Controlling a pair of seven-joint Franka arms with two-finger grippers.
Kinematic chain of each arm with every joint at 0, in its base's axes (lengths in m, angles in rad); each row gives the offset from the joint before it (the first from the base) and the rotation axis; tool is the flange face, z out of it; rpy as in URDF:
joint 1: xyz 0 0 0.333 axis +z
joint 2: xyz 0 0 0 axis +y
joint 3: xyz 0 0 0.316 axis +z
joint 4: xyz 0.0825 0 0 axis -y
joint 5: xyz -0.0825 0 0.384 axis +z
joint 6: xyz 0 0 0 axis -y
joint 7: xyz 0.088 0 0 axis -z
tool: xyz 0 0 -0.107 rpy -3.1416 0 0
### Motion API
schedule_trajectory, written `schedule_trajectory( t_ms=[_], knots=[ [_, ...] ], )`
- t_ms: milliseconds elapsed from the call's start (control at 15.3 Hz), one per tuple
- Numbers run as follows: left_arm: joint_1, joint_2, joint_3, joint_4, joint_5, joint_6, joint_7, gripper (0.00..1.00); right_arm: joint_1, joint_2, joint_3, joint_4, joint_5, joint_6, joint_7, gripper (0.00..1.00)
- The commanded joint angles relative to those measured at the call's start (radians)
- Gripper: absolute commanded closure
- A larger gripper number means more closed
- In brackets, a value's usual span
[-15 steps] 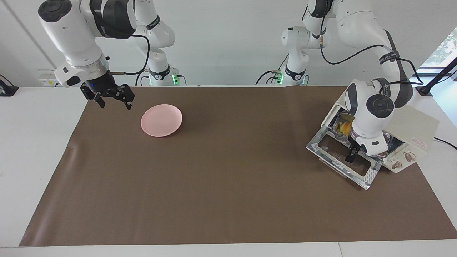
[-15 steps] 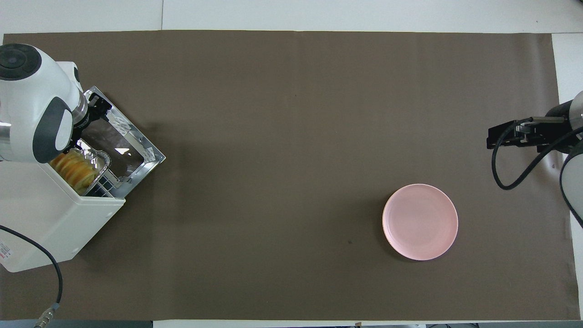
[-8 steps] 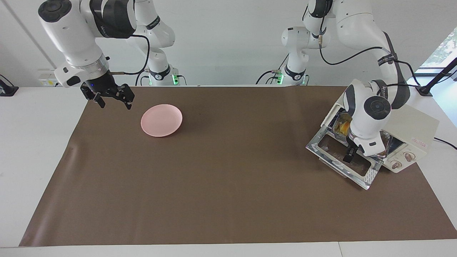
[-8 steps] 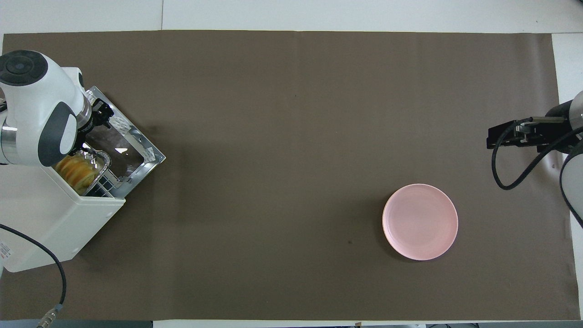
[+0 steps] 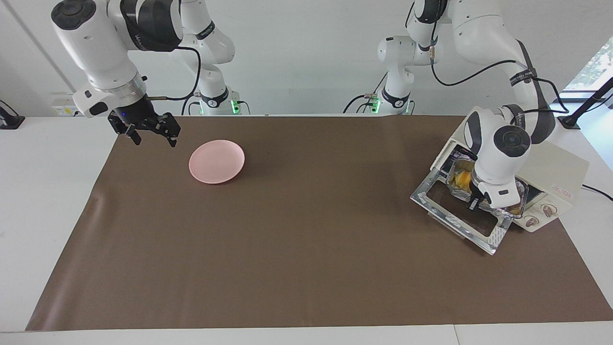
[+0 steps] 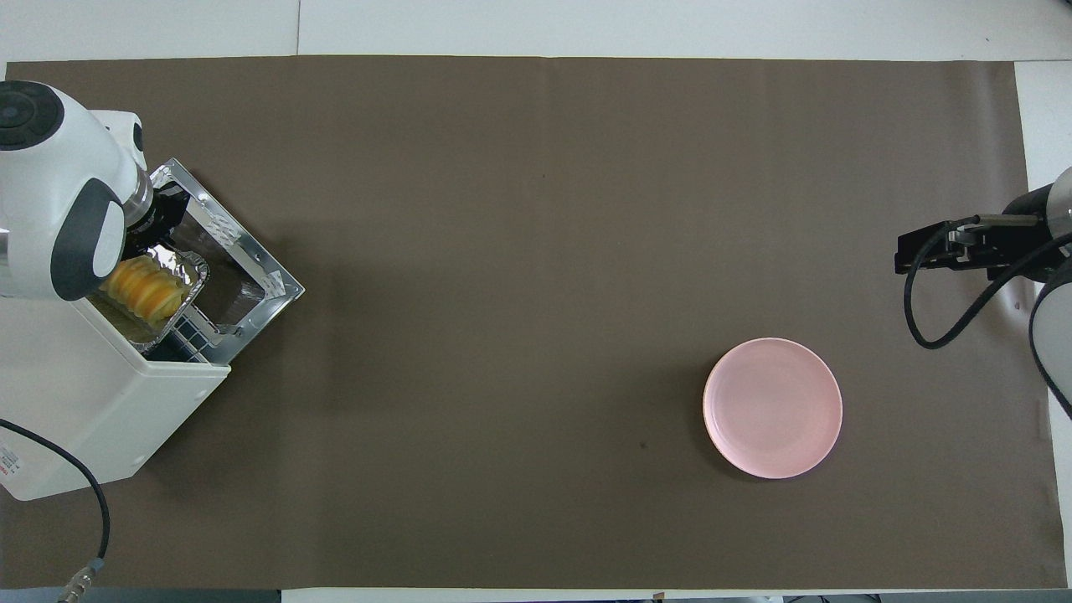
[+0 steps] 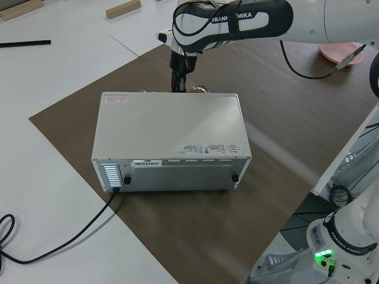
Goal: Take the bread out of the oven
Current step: 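Pull the foil tray out of the oven with the left gripper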
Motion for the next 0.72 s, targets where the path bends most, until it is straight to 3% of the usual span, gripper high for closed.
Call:
schedule_trajectory(
  t_ms=[0, 197, 459, 655],
  knots=[
    [-0.039, 0.034, -0.007, 0.112, -0.008, -0.054, 0.017, 1.0, -0.011, -0.005, 0.009, 0.007, -0.018, -0.02, -0.019, 0.0],
    [-0.133, 0.068, -0.007, 0.206, -0.086, -0.09, 0.014, 1.0, -0.011, -0.005, 0.009, 0.007, -0.018, -0.02, -0.019, 0.0],
    [-0.277, 0.079, -0.007, 0.22, -0.142, -0.073, 0.017, 1.0, -0.011, -0.005, 0.009, 0.007, -0.018, -0.02, -0.019, 0.0],
    [-0.364, 0.157, -0.041, 0.376, -0.191, -0.091, 0.022, 1.0, -0.011, -0.005, 0.009, 0.007, -0.018, -0.02, -0.019, 0.0]
  ],
)
